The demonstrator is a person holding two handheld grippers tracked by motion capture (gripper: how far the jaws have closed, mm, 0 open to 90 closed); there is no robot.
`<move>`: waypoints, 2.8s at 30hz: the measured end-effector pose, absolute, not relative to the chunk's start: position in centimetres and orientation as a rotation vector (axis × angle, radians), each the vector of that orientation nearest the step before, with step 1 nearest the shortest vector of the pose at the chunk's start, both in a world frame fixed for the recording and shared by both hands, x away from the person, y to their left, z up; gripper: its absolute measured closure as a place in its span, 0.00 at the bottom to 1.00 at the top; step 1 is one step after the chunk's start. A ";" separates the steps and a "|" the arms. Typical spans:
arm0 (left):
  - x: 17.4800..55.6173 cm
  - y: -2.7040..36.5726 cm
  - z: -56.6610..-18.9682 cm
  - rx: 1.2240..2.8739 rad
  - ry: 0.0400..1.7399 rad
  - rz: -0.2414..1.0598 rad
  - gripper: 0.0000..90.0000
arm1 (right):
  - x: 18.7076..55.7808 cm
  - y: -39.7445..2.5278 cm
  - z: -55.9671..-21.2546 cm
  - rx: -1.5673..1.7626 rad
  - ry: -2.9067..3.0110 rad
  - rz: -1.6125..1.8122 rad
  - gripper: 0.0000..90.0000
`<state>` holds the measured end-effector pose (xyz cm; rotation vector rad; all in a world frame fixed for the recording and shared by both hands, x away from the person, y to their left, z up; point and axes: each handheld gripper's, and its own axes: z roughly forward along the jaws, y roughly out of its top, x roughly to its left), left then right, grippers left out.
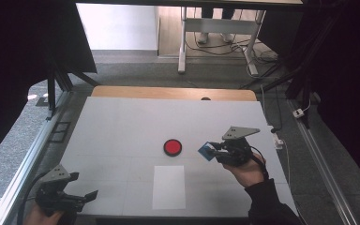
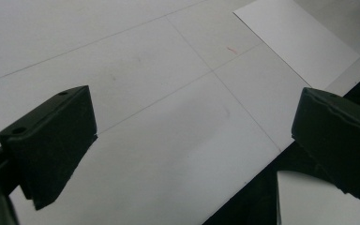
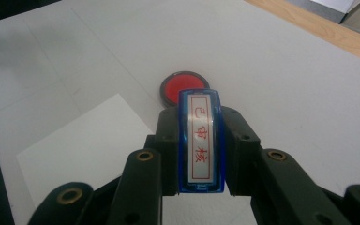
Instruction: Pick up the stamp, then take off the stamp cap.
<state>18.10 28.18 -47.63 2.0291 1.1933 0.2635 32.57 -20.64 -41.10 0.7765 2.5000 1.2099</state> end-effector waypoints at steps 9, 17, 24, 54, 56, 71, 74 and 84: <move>18.1 28.2 -47.6 2.026 1.198 0.259 0.01 | 32.8 -18.4 -40.9 0.716 2.534 1.236 0.78; 18.1 28.2 -47.6 2.024 1.199 0.256 0.01 | 33.0 -16.8 -40.8 0.671 2.566 1.277 0.78; 18.2 28.2 -47.7 2.025 1.200 0.258 0.01 | 33.2 -15.4 -40.7 0.631 2.594 1.311 0.78; 18.4 27.8 -47.4 2.023 1.161 0.264 0.00 | 32.6 -12.6 -40.5 0.498 2.656 1.338 0.78; 18.7 27.4 -47.3 2.028 1.120 0.245 0.00 | 32.5 -12.6 -40.4 0.499 2.656 1.336 0.78; 20.8 25.1 -47.2 2.047 0.958 0.173 0.00 | 32.2 -12.9 -39.9 0.481 2.661 1.355 0.78; 21.3 24.5 -47.0 2.056 0.923 0.179 0.00 | 32.1 -12.9 -39.8 0.469 2.662 1.365 0.78; 23.4 22.2 -46.3 2.076 0.836 0.125 0.00 | 31.9 -12.9 -39.7 0.457 2.672 1.384 0.78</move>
